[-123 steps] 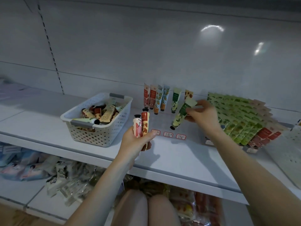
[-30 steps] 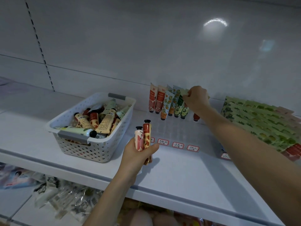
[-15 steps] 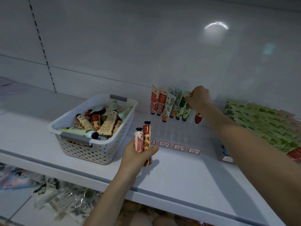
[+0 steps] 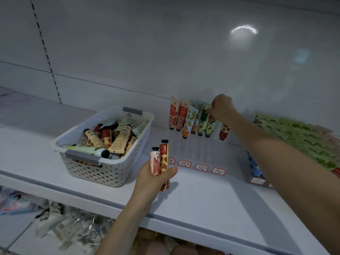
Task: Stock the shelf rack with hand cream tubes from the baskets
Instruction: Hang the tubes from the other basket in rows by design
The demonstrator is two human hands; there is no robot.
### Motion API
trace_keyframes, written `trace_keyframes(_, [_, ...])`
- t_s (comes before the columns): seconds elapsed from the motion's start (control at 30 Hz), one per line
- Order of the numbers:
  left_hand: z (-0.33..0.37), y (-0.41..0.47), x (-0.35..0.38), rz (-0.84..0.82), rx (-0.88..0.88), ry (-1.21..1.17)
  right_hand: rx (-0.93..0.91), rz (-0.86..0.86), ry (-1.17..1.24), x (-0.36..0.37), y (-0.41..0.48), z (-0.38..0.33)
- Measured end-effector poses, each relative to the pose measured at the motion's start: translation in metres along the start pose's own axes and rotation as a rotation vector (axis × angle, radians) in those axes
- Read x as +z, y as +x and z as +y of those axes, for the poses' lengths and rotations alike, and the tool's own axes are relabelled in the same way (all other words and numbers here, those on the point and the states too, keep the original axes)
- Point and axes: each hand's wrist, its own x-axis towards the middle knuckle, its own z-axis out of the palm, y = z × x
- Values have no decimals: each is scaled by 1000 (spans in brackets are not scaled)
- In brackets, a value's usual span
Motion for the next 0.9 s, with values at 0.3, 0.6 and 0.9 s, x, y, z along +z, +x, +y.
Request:
trace_keyframes(0.3, [-2, 0, 3, 6, -23, 10, -44, 6, -3, -1, -5, 4])
trace_keyframes(0.6, [-4, 1, 5, 2, -15, 7, -5, 11, -18, 2, -3, 4])
trace_keyframes(0.9, [1, 0, 13, -24, 15, 1, -15, -8, 8, -1, -6, 2])
